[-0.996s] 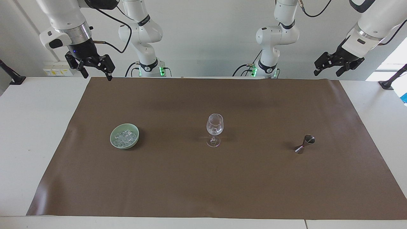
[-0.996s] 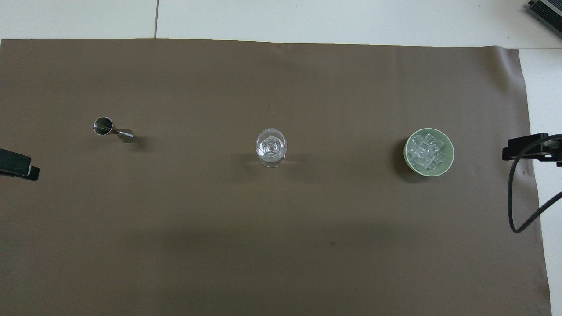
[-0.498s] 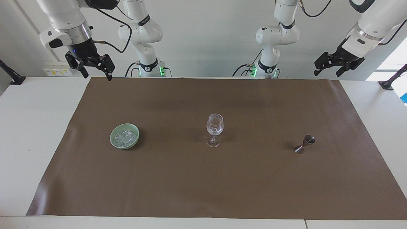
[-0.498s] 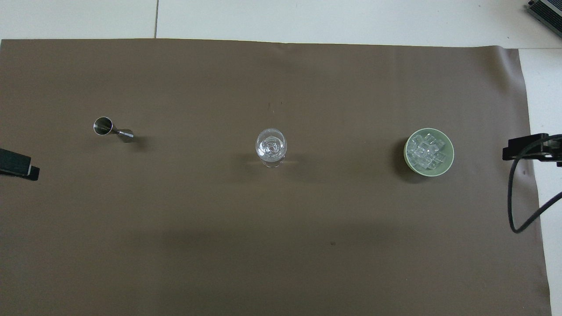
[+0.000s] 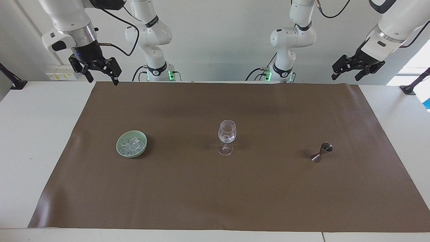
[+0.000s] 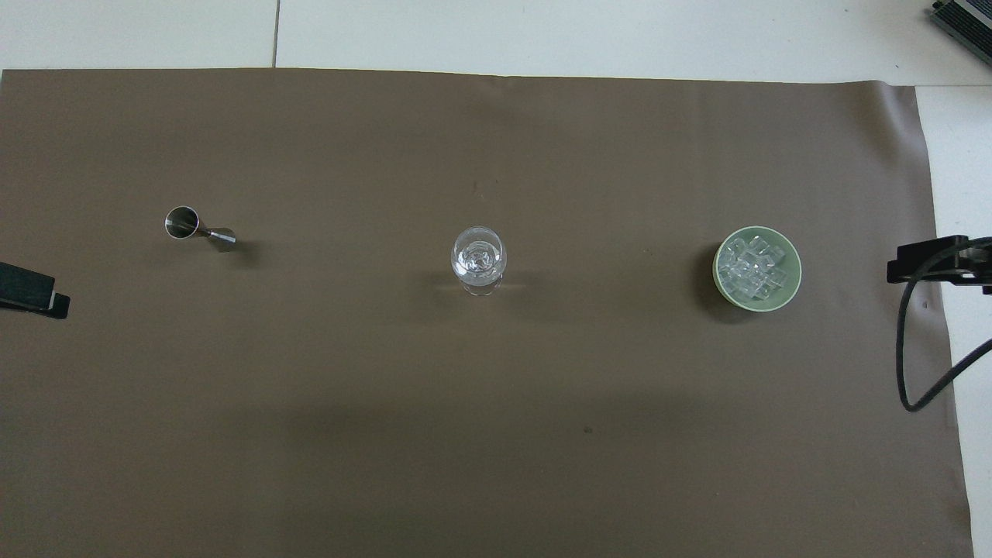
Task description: Pour wine and add ice with both arms
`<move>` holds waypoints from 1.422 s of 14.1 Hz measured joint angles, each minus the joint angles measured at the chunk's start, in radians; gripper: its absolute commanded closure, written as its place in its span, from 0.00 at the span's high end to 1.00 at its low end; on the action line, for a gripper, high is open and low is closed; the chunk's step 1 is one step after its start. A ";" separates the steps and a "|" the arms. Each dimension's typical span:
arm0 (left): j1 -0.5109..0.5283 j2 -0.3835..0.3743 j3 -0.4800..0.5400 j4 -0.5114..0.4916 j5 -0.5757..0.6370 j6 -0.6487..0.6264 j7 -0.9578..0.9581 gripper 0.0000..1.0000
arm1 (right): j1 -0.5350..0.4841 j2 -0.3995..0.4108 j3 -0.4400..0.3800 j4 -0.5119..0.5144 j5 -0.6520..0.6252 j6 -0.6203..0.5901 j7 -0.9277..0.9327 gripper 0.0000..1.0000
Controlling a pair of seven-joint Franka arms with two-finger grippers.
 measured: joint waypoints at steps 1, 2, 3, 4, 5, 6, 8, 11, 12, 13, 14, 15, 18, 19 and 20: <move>0.000 0.000 0.000 0.000 0.000 0.000 0.000 1.00 | 0.000 0.000 0.000 0.000 0.000 0.000 0.000 1.00; 0.000 0.000 0.000 0.000 0.000 0.000 0.000 1.00 | 0.000 0.000 0.000 0.000 0.000 0.000 0.000 1.00; 0.000 0.000 0.000 0.000 0.000 0.000 0.000 1.00 | 0.000 0.000 0.000 0.000 0.000 0.000 0.000 1.00; 0.000 0.000 0.000 0.000 0.000 0.000 0.000 1.00 | 0.000 0.000 0.000 0.000 0.000 0.000 0.000 1.00; 0.000 0.000 0.000 0.000 0.000 0.000 0.000 1.00 | 0.000 0.000 0.000 0.000 0.000 0.000 0.000 1.00; 0.000 0.000 0.000 0.000 0.000 0.000 0.000 1.00 | 0.000 0.000 0.000 0.000 0.000 -0.001 0.000 1.00; 0.000 0.000 0.000 0.000 0.000 0.000 0.000 1.00 | 0.000 0.000 0.001 0.000 0.000 -0.007 0.000 1.00; 0.000 0.000 0.000 0.000 0.000 0.000 0.000 1.00 | 0.002 0.000 0.006 -0.001 0.000 -0.008 -0.042 1.00; 0.000 0.000 0.000 0.000 0.000 0.000 0.000 1.00 | 0.002 0.000 0.006 -0.001 0.000 -0.008 -0.051 1.00; 0.000 0.000 0.000 0.000 0.000 0.000 0.000 1.00 | 0.002 0.000 0.006 -0.001 0.000 -0.008 -0.051 1.00; 0.000 0.000 0.000 0.000 0.000 0.000 0.000 1.00 | 0.002 0.000 0.006 -0.001 0.000 -0.008 -0.051 1.00; 0.000 0.000 0.000 0.000 0.000 0.000 0.000 1.00 | 0.002 -0.001 0.006 -0.001 0.000 -0.008 -0.052 1.00; 0.000 0.000 0.000 0.000 0.000 0.000 0.000 1.00 | 0.002 -0.001 0.006 -0.001 0.000 -0.019 -0.053 1.00; 0.000 0.000 0.000 0.000 0.000 0.000 0.000 1.00 | 0.002 -0.001 0.006 -0.001 0.000 -0.021 -0.053 1.00; 0.000 0.000 0.000 0.000 0.000 0.000 0.000 1.00 | 0.002 -0.001 0.006 -0.001 0.000 -0.021 -0.053 1.00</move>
